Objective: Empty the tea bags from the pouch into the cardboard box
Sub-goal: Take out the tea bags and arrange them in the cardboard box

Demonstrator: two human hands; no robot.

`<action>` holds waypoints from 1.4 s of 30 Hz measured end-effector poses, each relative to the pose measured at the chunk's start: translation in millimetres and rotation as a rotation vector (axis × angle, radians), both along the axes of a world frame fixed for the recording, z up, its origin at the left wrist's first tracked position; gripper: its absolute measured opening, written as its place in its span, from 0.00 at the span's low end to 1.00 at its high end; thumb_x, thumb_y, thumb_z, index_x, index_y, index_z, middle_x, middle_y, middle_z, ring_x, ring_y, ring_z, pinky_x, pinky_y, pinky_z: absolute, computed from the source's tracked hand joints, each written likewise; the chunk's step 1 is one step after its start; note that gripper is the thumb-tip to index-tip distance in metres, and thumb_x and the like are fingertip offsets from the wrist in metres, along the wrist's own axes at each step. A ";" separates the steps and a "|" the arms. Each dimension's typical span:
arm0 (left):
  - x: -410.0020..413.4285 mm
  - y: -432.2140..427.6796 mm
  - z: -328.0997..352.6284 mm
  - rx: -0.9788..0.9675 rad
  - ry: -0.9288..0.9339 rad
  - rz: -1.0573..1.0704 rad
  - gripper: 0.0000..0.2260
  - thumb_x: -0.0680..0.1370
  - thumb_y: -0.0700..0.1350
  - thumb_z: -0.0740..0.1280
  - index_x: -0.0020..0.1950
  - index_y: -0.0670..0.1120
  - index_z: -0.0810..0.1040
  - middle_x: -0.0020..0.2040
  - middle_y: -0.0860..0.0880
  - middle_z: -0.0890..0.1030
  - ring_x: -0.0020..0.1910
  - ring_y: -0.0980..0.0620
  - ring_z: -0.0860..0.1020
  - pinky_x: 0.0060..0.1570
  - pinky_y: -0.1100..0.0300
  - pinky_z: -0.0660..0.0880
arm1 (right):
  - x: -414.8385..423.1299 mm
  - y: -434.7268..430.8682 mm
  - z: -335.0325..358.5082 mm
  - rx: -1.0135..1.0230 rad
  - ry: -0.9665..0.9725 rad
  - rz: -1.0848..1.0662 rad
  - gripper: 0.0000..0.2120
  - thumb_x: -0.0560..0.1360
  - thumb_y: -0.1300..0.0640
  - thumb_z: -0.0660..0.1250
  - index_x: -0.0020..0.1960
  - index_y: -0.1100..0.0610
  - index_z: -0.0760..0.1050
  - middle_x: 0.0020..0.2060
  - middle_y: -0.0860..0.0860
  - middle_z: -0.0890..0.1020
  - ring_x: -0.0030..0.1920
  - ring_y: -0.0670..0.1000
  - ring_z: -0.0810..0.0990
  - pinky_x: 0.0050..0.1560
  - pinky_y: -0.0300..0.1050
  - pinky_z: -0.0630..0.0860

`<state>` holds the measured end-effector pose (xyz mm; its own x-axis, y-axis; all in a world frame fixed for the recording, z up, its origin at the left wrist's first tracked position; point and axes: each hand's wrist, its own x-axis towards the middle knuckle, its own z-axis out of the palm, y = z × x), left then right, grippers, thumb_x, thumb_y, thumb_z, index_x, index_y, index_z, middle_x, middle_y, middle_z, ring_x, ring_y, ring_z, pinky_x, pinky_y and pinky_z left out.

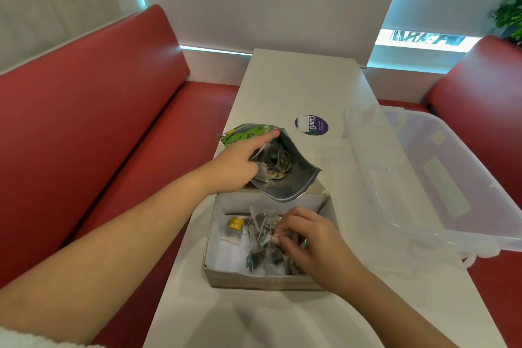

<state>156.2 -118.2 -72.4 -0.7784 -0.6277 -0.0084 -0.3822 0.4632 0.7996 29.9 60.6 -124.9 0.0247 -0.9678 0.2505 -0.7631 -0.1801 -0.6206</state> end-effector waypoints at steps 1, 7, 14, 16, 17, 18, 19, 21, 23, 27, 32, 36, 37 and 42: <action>-0.3 0.0 0.4 -0.003 -0.001 -0.001 0.36 0.72 0.26 0.57 0.76 0.51 0.59 0.74 0.55 0.62 0.71 0.64 0.57 0.56 0.87 0.53 | 0.2 0.3 1.4 0.004 0.033 0.004 0.03 0.75 0.55 0.68 0.47 0.52 0.80 0.45 0.44 0.77 0.45 0.43 0.75 0.45 0.37 0.75; -2.1 0.8 0.8 -0.008 -0.003 -0.011 0.36 0.72 0.26 0.57 0.77 0.51 0.59 0.75 0.55 0.61 0.70 0.65 0.56 0.56 0.87 0.51 | -8.0 2.1 -4.3 0.250 0.388 -0.026 0.13 0.76 0.52 0.64 0.60 0.45 0.78 0.58 0.45 0.75 0.58 0.50 0.70 0.58 0.41 0.72; 0.2 -0.9 -2.0 0.011 0.019 -0.027 0.37 0.72 0.26 0.56 0.76 0.53 0.59 0.76 0.56 0.60 0.75 0.61 0.55 0.69 0.73 0.53 | -12.1 -22.5 15.2 -0.027 0.176 -0.158 0.09 0.75 0.60 0.67 0.54 0.53 0.80 0.51 0.48 0.79 0.50 0.46 0.75 0.50 0.33 0.71; 0.9 0.2 -1.2 0.020 0.018 -0.031 0.36 0.72 0.26 0.56 0.76 0.53 0.59 0.76 0.56 0.60 0.75 0.61 0.55 0.69 0.73 0.53 | -10.2 -43.9 14.9 -0.055 0.175 -0.140 0.12 0.77 0.62 0.64 0.58 0.56 0.79 0.55 0.51 0.79 0.53 0.49 0.77 0.54 0.40 0.74; 1.0 0.8 -0.5 0.019 0.010 -0.034 0.36 0.72 0.26 0.56 0.76 0.53 0.59 0.76 0.56 0.60 0.75 0.62 0.55 0.67 0.77 0.53 | -8.9 -57.1 13.7 -0.052 0.178 -0.118 0.13 0.77 0.63 0.63 0.60 0.57 0.77 0.57 0.53 0.78 0.55 0.52 0.77 0.56 0.43 0.74; 1.2 1.2 0.2 0.020 0.004 -0.038 0.36 0.72 0.26 0.55 0.76 0.53 0.59 0.76 0.56 0.60 0.74 0.62 0.56 0.64 0.80 0.52 | -8.2 -71.5 11.0 -0.027 0.186 -0.095 0.15 0.77 0.64 0.62 0.63 0.58 0.75 0.60 0.55 0.77 0.58 0.55 0.76 0.58 0.46 0.74; 1.1 1.5 1.0 0.023 0.001 -0.041 0.37 0.72 0.26 0.55 0.76 0.52 0.59 0.76 0.56 0.61 0.74 0.62 0.56 0.62 0.82 0.52 | -8.3 -86.4 7.9 0.023 0.210 -0.075 0.17 0.77 0.63 0.61 0.66 0.57 0.73 0.63 0.57 0.75 0.59 0.58 0.75 0.60 0.51 0.74; 1.2 1.5 1.6 0.017 0.002 -0.033 0.37 0.71 0.25 0.55 0.76 0.51 0.60 0.75 0.55 0.61 0.73 0.63 0.56 0.61 0.83 0.51 | -9.1 -113.4 2.1 0.181 0.341 -0.070 0.21 0.77 0.60 0.62 0.70 0.54 0.67 0.68 0.58 0.69 0.62 0.62 0.72 0.62 0.55 0.71; 1.7 1.5 1.6 0.013 0.008 -0.026 0.37 0.71 0.25 0.55 0.76 0.51 0.60 0.75 0.55 0.61 0.73 0.62 0.56 0.62 0.83 0.51 | -9.4 -132.4 0.1 0.383 0.529 -0.082 0.24 0.77 0.57 0.63 0.71 0.53 0.62 0.69 0.57 0.65 0.62 0.62 0.71 0.61 0.55 0.72; 1.4 1.7 2.4 0.025 0.028 -0.017 0.37 0.71 0.24 0.55 0.76 0.50 0.60 0.76 0.54 0.60 0.74 0.62 0.55 0.64 0.81 0.50 | -6.4 -152.8 -2.3 0.457 0.694 -0.029 0.18 0.76 0.57 0.64 0.66 0.55 0.69 0.63 0.57 0.74 0.60 0.59 0.74 0.61 0.51 0.71; 2.7 -1.4 1.7 0.034 0.022 -0.025 0.37 0.71 0.25 0.54 0.77 0.52 0.58 0.77 0.56 0.59 0.74 0.63 0.54 0.65 0.80 0.50 | -13.5 -128.8 -5.5 0.254 0.459 -0.110 0.10 0.73 0.66 0.63 0.52 0.60 0.79 0.51 0.58 0.80 0.52 0.58 0.77 0.51 0.47 0.74; 2.8 -2.6 2.0 0.032 0.006 -0.031 0.37 0.71 0.26 0.55 0.77 0.53 0.58 0.76 0.57 0.59 0.74 0.63 0.55 0.64 0.81 0.51 | -10.9 -101.1 -0.2 0.112 0.281 -0.147 0.10 0.72 0.70 0.63 0.49 0.62 0.81 0.49 0.57 0.80 0.49 0.58 0.79 0.49 0.47 0.75; 3.0 -2.1 2.0 0.036 0.003 -0.033 0.37 0.72 0.26 0.55 0.77 0.54 0.58 0.76 0.57 0.60 0.74 0.63 0.55 0.64 0.81 0.52 | -9.6 -93.2 2.6 0.063 0.253 -0.144 0.10 0.72 0.71 0.64 0.48 0.63 0.81 0.48 0.58 0.81 0.47 0.58 0.79 0.48 0.48 0.76; 4.4 -0.1 2.7 0.040 -0.006 -0.032 0.37 0.72 0.27 0.54 0.76 0.55 0.58 0.76 0.58 0.59 0.74 0.63 0.55 0.60 0.84 0.53 | -7.7 -48.8 13.6 -0.115 0.143 -0.118 0.08 0.71 0.69 0.68 0.44 0.59 0.82 0.43 0.51 0.82 0.41 0.47 0.80 0.45 0.34 0.76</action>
<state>160.6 -118.2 -69.8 -0.7982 -0.6012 -0.0377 -0.3724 0.4432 0.8154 22.2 11.8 -111.3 -0.0441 -0.9312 0.3620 -0.8620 -0.1477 -0.4850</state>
